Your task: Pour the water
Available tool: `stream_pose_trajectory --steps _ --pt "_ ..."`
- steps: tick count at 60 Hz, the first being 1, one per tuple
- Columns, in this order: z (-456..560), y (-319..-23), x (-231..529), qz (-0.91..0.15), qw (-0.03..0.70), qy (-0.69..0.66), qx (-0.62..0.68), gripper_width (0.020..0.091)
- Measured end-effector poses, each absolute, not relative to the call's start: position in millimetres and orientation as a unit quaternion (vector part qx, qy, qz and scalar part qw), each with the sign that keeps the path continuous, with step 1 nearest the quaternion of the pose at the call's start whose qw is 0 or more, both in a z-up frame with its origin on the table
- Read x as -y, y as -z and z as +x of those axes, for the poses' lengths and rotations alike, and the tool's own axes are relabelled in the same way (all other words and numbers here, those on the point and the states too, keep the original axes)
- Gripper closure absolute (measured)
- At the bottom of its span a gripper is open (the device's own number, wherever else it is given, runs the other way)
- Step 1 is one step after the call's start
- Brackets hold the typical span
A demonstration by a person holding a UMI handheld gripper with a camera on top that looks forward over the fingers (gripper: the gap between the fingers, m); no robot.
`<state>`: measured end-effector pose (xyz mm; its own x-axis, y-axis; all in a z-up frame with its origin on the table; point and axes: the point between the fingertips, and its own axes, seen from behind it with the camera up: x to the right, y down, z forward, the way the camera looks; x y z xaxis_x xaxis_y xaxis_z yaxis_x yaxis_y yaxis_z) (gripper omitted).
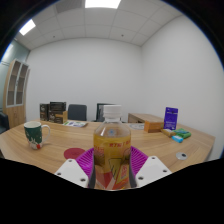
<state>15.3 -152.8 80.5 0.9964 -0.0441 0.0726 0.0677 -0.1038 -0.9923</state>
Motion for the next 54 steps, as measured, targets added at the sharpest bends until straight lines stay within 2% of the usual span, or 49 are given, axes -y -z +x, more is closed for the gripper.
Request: stream_pose_trajectory --steps 6,13,22,31,39,46,54 --pt "7 -110 136 -0.731 0.673 0.103 0.045 0.0629" --pt "-22 -157 111 -0.703 0.673 0.189 0.131 0.0629" --pt "-95 -196 83 -0.611 0.633 0.357 0.314 0.0631" --pt "-162 -192 73 -0.453 0.529 0.504 0.511 0.0633" --pt "-185 -191 69 -0.297 0.425 0.603 0.606 0.0633" --pt "-191 -191 71 -0.25 0.386 0.625 0.63 0.063" --pt "-190 -194 81 -0.235 0.373 0.633 0.637 0.0632"
